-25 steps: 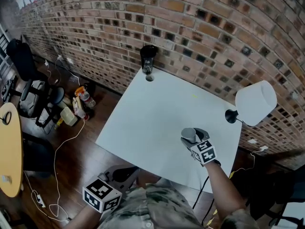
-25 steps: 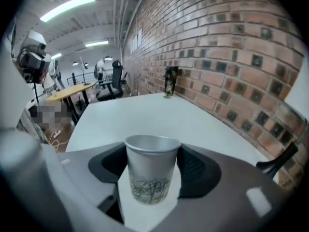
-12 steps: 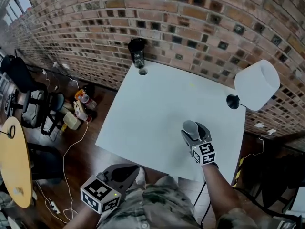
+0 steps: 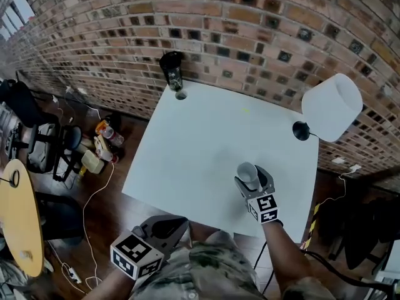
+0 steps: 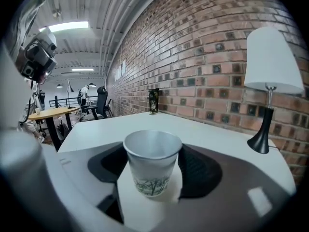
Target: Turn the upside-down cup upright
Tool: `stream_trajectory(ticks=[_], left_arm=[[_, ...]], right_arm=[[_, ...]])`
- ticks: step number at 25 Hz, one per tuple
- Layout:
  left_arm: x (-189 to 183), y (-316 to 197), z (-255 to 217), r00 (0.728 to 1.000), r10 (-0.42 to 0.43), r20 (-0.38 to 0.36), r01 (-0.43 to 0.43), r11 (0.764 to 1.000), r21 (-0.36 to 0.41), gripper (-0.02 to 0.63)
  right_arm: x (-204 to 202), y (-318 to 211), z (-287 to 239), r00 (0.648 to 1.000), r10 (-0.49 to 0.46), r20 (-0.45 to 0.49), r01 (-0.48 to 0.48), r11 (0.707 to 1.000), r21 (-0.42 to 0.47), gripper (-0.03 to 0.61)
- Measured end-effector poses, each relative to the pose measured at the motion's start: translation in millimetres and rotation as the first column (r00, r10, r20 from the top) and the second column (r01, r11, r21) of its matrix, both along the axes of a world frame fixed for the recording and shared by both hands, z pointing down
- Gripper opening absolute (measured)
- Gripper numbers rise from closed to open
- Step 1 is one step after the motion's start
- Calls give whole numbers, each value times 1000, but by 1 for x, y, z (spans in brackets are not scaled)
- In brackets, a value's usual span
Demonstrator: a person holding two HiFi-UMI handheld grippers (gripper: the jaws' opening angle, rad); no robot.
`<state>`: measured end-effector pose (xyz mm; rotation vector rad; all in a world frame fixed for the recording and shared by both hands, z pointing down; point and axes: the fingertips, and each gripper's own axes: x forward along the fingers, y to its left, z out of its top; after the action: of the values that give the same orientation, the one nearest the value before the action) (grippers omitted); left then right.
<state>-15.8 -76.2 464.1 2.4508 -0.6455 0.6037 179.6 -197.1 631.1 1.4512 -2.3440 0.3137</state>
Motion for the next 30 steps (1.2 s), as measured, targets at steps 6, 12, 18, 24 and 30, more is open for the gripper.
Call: stream_trajectory(ticks=[6, 12, 18, 24, 30], left_arm=[[12, 4, -4, 1000, 7, -7, -7, 1000, 4, 6], [33, 13, -8, 1000, -20, -14, 20, 1000, 7, 6], [38, 34, -5, 991, -135, -6, 135, 991, 6, 6], [4, 59, 3, 942, -334, 16, 334, 942, 6, 6], [-4, 105, -16, 950, -308, 45, 303, 948, 100, 6]], right_arm=[[2, 12, 6, 999, -16, -31, 15, 999, -36, 327], [13, 19, 10, 997, -58, -44, 54, 995, -88, 356], [34, 40, -1, 994, -96, -55, 89, 989, -118, 366], [40, 81, -49, 990, -128, -55, 125, 991, -55, 353], [10, 157, -82, 982, -186, -43, 183, 980, -72, 368]])
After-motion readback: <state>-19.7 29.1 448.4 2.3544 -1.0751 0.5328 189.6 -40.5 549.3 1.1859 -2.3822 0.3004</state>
